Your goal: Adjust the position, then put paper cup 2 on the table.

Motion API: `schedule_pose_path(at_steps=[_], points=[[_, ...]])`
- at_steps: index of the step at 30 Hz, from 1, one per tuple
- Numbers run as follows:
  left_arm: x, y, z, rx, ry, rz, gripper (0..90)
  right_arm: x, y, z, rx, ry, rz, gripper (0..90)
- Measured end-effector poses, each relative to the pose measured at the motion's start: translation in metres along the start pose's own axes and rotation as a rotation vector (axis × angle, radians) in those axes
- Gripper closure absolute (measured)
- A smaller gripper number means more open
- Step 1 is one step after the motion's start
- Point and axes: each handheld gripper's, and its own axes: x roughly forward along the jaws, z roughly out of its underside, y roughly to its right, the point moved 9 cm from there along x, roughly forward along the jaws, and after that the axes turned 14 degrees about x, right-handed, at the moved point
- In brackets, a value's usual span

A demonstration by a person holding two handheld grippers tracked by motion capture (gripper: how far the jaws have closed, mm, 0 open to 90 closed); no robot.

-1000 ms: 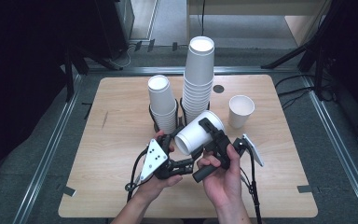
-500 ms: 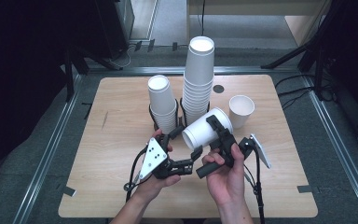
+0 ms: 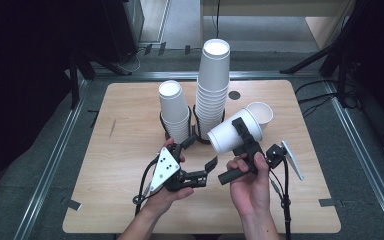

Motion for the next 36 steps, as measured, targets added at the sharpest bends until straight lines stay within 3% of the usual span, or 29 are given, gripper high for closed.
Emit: schedule_pose_path(at_steps=[9, 14, 19, 23, 26, 30, 36], points=[[0.001, -0.001, 0.002, 0.002, -0.011, -0.003, 15.4, -0.006, -0.004, -0.014, -0.204, 0.069, 0.016, 14.7], [0.001, -0.002, 0.003, -0.005, -0.016, -0.005, 15.1, -0.01, -0.003, -0.024, -0.364, 0.121, 0.026, 14.7], [0.002, -0.002, 0.004, -0.012, -0.016, 0.004, 14.3, -0.016, -0.006, -0.03, -0.583, 0.173, 0.032, 14.7], [0.003, -0.001, 0.006, -0.013, -0.025, 0.007, 13.9, -0.02, -0.005, -0.029, -0.729, 0.185, 0.044, 14.6], [0.003, 0.0, 0.007, -0.016, -0.03, 0.01, 13.7, -0.022, -0.001, -0.03, -0.812, 0.188, 0.052, 14.6], [0.003, -0.003, 0.01, -0.019, -0.048, -0.008, 13.5, -0.026, 0.005, -0.035, -0.878, 0.192, 0.064, 14.6], [0.003, -0.009, 0.012, -0.026, -0.058, -0.031, 13.4, -0.031, 0.015, -0.043, -0.927, 0.199, 0.076, 14.6]])
